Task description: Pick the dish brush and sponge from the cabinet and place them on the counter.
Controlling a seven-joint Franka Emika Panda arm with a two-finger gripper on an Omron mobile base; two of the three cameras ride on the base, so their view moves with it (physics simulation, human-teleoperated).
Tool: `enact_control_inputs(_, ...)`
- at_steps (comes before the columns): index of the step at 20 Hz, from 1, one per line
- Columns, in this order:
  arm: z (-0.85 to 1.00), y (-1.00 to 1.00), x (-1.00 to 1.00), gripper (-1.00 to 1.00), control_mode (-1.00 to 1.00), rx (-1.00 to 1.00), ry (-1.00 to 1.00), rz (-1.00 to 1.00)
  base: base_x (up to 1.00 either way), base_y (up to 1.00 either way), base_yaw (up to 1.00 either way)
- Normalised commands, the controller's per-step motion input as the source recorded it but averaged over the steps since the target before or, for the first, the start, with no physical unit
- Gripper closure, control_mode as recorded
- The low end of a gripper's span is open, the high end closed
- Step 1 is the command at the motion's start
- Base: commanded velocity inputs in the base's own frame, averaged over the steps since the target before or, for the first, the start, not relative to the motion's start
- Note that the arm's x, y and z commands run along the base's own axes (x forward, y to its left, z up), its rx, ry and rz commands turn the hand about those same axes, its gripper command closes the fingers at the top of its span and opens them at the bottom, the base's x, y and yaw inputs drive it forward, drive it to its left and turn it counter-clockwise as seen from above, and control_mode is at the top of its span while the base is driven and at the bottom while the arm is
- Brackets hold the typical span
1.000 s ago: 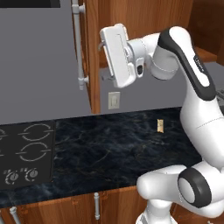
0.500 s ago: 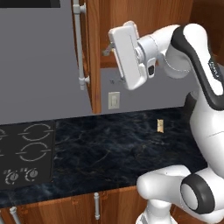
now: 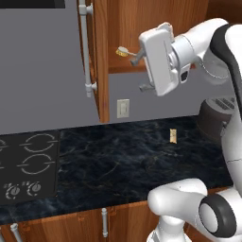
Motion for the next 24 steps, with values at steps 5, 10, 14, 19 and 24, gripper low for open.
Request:
enact_control_inputs(5, 0.02, -0.38, -0.18, -1.00, -1.00, -0.05, -0.35, 0.00, 0.00, 0.00, 0.00)
enact_control_inputs(10, 0.00, -0.33, -0.13, -1.00, -1.00, -0.06, -0.38, 0.00, 0.00, 0.00, 0.00)
enact_control_inputs(14, -0.03, -0.30, -0.12, -1.00, -1.00, -0.06, -0.38, 0.00, 0.00, 0.00, 0.00)
enact_control_inputs(19, -0.13, -0.47, -0.37, -1.00, -1.00, 0.00, -0.25, 0.00, 0.00, 0.00, 0.00)
enact_control_inputs(24, 0.00, -0.49, -0.43, -1.00, -1.00, 0.00, -0.30, -0.04, 0.00, 0.00, 0.00)
